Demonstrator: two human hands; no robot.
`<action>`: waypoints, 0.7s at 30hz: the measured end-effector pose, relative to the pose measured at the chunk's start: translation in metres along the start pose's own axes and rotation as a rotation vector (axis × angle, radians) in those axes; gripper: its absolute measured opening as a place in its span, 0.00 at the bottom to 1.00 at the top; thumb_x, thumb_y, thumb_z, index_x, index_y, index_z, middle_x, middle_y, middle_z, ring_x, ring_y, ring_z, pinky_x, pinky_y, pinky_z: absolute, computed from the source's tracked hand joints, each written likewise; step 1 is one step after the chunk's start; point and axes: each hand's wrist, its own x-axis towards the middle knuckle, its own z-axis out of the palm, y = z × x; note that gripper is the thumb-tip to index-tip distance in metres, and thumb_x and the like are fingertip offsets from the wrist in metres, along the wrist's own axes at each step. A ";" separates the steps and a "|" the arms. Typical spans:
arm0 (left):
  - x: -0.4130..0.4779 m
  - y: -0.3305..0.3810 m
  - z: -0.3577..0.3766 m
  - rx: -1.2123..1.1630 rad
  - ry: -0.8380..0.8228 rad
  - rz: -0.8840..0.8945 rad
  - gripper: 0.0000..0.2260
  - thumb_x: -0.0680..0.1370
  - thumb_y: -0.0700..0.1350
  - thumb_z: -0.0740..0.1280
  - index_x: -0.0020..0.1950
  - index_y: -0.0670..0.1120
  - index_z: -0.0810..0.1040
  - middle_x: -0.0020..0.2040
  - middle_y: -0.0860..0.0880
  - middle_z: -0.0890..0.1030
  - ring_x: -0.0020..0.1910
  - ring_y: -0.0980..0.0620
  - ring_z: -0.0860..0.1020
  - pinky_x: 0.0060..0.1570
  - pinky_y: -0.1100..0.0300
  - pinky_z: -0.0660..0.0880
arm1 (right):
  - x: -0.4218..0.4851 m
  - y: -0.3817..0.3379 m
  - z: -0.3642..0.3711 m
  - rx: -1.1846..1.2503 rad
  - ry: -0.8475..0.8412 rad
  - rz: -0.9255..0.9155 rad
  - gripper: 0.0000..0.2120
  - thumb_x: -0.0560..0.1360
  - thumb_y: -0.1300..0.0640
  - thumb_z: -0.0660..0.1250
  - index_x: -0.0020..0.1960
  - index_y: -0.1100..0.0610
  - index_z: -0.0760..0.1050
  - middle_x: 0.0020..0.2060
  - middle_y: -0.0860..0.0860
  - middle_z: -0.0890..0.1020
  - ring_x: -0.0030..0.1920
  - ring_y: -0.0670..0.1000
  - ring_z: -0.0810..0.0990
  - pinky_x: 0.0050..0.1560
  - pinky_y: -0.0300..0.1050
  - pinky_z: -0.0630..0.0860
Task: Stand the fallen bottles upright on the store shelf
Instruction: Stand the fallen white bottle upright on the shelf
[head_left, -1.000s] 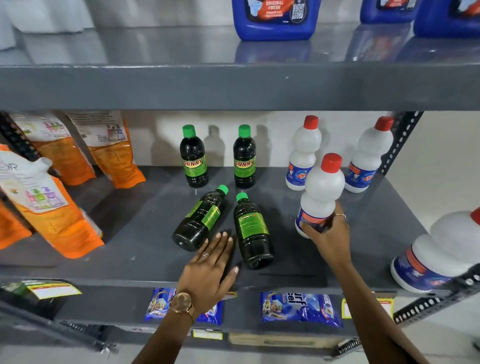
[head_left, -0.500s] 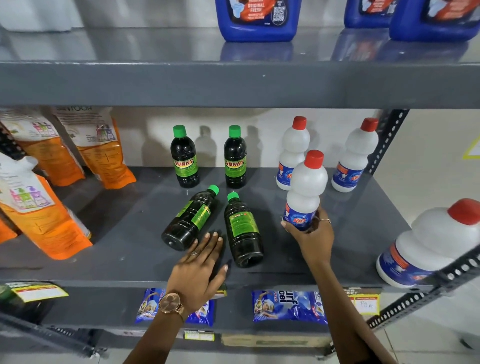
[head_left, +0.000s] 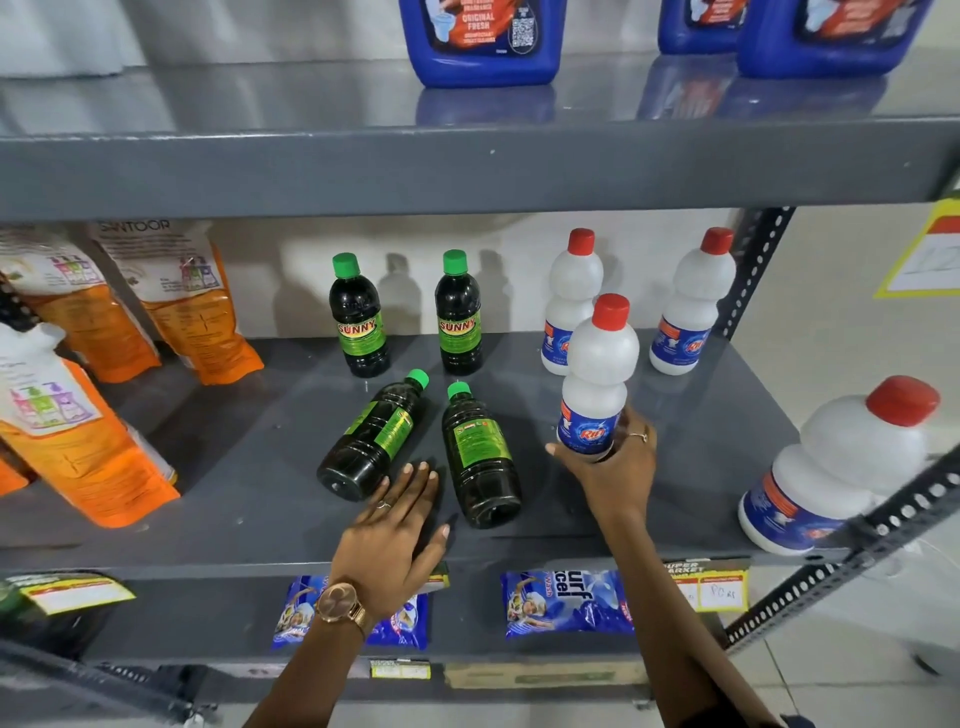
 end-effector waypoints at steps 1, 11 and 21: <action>0.000 0.000 0.000 0.001 0.000 0.001 0.28 0.78 0.60 0.49 0.73 0.44 0.61 0.74 0.48 0.64 0.75 0.53 0.56 0.73 0.55 0.49 | -0.001 0.000 0.000 0.000 0.006 0.015 0.39 0.60 0.54 0.82 0.66 0.54 0.68 0.61 0.53 0.76 0.57 0.52 0.78 0.51 0.38 0.75; 0.003 -0.001 0.000 0.001 -0.006 -0.017 0.31 0.79 0.61 0.43 0.72 0.43 0.63 0.72 0.46 0.67 0.73 0.51 0.61 0.74 0.56 0.54 | -0.051 0.003 -0.035 -0.084 0.042 0.047 0.36 0.57 0.46 0.81 0.62 0.50 0.73 0.53 0.50 0.82 0.51 0.48 0.82 0.52 0.49 0.80; 0.002 -0.005 0.004 -0.015 -0.057 -0.042 0.31 0.78 0.62 0.44 0.73 0.43 0.62 0.72 0.46 0.67 0.73 0.50 0.61 0.71 0.51 0.62 | -0.099 0.002 -0.052 -0.215 0.099 -0.032 0.34 0.60 0.46 0.80 0.62 0.54 0.74 0.54 0.51 0.81 0.52 0.51 0.81 0.50 0.48 0.80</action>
